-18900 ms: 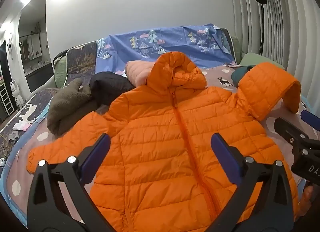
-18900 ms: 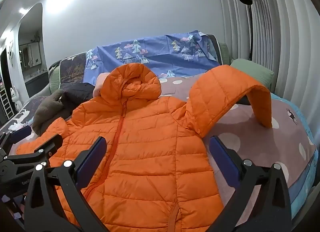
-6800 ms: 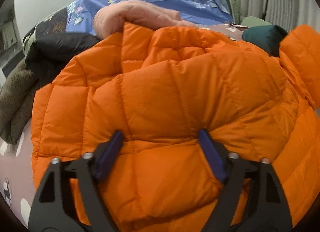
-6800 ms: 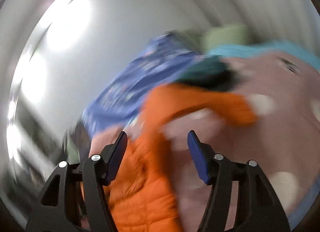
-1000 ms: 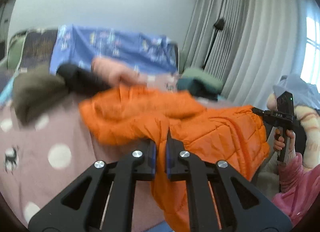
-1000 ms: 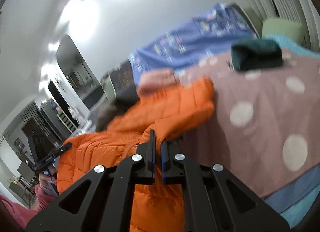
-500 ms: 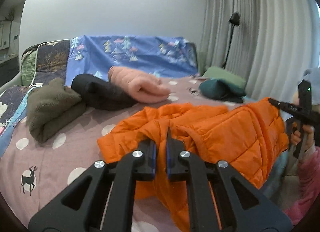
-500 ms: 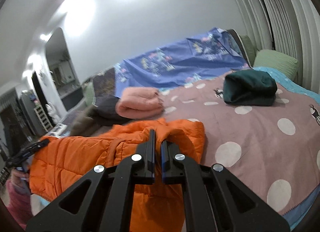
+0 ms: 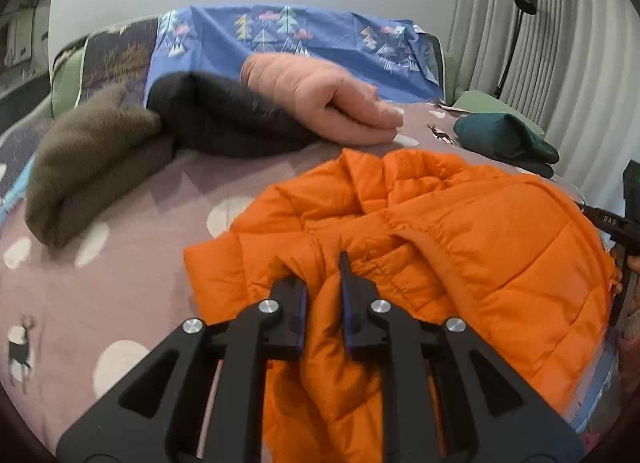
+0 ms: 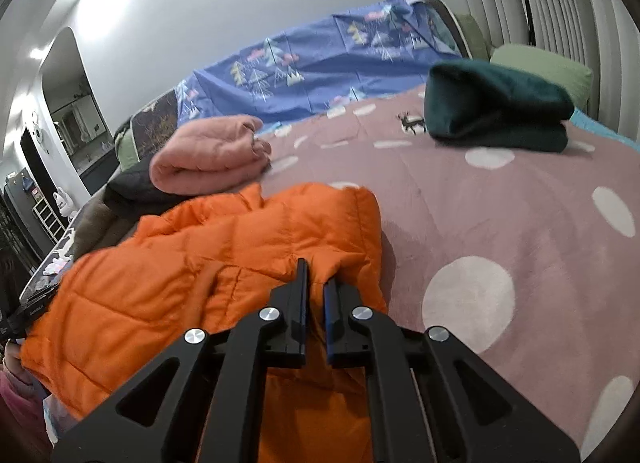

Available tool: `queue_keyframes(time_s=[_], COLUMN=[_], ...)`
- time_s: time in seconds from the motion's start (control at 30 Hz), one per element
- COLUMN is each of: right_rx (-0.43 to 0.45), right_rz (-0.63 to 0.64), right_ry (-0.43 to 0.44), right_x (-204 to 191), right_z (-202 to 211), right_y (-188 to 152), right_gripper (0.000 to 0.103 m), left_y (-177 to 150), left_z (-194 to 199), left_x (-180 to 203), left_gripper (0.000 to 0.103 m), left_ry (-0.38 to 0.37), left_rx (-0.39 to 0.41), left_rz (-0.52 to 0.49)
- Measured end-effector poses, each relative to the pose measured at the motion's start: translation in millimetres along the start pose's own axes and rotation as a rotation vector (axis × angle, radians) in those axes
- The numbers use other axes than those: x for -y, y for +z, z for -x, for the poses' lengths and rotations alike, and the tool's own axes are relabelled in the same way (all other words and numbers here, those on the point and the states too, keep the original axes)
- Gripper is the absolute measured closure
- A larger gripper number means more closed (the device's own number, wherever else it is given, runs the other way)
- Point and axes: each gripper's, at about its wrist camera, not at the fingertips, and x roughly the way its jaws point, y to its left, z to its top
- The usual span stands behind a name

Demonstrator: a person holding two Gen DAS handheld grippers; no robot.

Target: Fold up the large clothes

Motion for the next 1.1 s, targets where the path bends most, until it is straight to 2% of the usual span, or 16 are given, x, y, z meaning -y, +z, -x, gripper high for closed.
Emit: queue_keyframes(time_s=[0.23, 0.37, 0.47, 0.5, 0.53, 0.57, 0.6, 0.77, 0.93, 1.1], right_rx=[-0.015, -0.014, 0.018, 0.026, 0.041, 0.054, 0.067, 0.075, 0.011, -0.096], right_rz=[0.023, 0.016, 0.004, 0.005, 0.006, 0.007, 0.008, 0.0, -0.066, -0.156], right_ry=[-0.016, -0.009, 0.001, 0.004, 0.005, 0.005, 0.008, 0.031, 0.065, 0.137], right_x=[-3.7, -5.5, -6.6, -7.7, -9.0, -8.6, -8.9, -7.6, 6.0, 15.2], right_z=[-15.9, -10.2, 9.0, 17.0, 26.1, 34.8, 44.6, 84.2, 103.2, 96.0], right_y=[-4.8, -3.7, -2.8, -2.5, -2.9, -3.3, -4.2, -21.3, -54.3, -89.9], right_gripper=[0.096, 0.089, 0.078, 0.075, 0.065, 0.055, 0.052, 0.043, 0.038, 0.036], left_y=[-7.0, -6.9, -7.4, -8.6, -9.5, -10.3, -12.3, -28.3, -60.3, -95.8], left_z=[-13.0, -7.4, 3.9, 12.4, 17.2, 23.5, 32.1, 63.1, 94.8, 94.9], left_x=[0.7, 1.9, -0.6, -0.9, -1.0, 0.4, 2.8, 9.4, 2.7, 7.3], left_gripper=[0.085, 0.082, 0.066, 0.057, 0.045, 0.039, 0.03, 0.023, 0.018, 0.017], left_ry=[-0.005, -0.014, -0.032, -0.041, -0.047, -0.048, -0.033, -0.037, -0.131, -0.263], left_rx=[-0.001, -0.001, 0.006, 0.019, 0.026, 0.035, 0.049, 0.065, 0.043, -0.049], left_rz=[0.023, 0.037, 0.07, 0.08, 0.082, 0.083, 0.076, 0.055, 0.129, 0.201])
